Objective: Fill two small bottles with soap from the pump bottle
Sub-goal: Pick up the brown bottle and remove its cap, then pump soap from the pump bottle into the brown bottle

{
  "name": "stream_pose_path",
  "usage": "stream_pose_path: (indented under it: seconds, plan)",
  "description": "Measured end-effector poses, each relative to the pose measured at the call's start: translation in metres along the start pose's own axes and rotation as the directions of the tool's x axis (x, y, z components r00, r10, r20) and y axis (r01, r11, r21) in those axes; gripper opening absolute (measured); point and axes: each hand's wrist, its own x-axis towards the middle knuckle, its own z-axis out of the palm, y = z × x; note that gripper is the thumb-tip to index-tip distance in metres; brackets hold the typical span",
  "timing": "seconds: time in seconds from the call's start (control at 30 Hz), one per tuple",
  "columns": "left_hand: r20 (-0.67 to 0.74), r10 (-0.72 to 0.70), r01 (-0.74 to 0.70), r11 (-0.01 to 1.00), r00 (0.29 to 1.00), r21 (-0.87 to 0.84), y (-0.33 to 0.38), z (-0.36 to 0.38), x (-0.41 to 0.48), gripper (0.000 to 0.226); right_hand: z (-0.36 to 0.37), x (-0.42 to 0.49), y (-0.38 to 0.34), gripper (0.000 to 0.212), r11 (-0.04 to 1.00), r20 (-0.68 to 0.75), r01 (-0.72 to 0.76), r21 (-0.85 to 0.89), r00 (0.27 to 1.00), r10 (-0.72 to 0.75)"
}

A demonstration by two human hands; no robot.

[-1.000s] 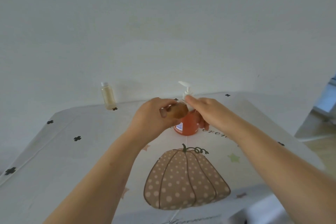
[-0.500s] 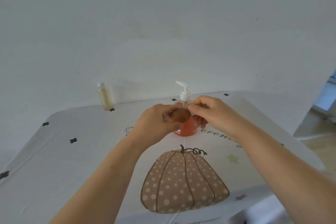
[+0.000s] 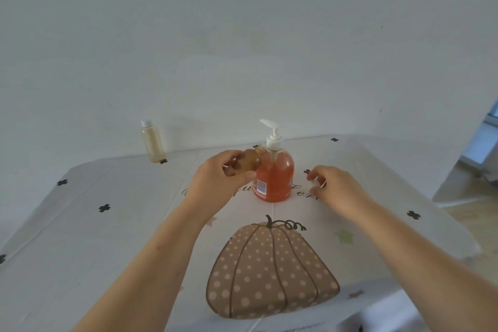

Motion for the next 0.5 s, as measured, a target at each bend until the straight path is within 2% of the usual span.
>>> stream_pose_path:
  seconds: [0.13, 0.2, 0.27, 0.37, 0.43, 0.5]
  plan:
    - [-0.014, -0.023, 0.023, 0.999, 1.0, -0.022, -0.004, 0.001, 0.002, 0.035, 0.008, 0.001, 0.005, 0.027, 0.996, 0.054, 0.011, -0.083, 0.998, -0.006]
    - [-0.015, -0.032, 0.031, 0.999, 0.999, -0.026, -0.005, 0.001, 0.004, 0.038, 0.004, 0.002, 0.001, 0.035, 0.995, 0.075, 0.015, -0.095, 0.997, -0.008]
    - [-0.017, -0.035, 0.035, 0.999, 0.999, -0.023, -0.004, 0.0, 0.005, 0.037, -0.007, 0.003, -0.013, 0.038, 0.999, -0.014, 0.043, -0.008, 0.999, -0.043]
    - [-0.025, -0.036, 0.035, 0.998, 0.999, -0.05, 0.0, -0.001, 0.007, 0.032, -0.032, 0.005, -0.046, 0.03, 0.967, -0.269, 0.138, 0.214, 0.96, -0.077]
    - [-0.028, -0.039, 0.037, 0.997, 0.999, -0.063, 0.003, 0.0, 0.01, 0.03, -0.047, 0.007, -0.069, 0.029, 0.93, -0.307, 0.202, 0.309, 0.946, -0.103]
    - [-0.027, -0.044, 0.042, 0.996, 0.999, -0.083, 0.004, 0.0, 0.013, 0.028, -0.055, 0.01, -0.088, 0.031, 0.908, -0.279, 0.262, 0.327, 0.945, -0.173]
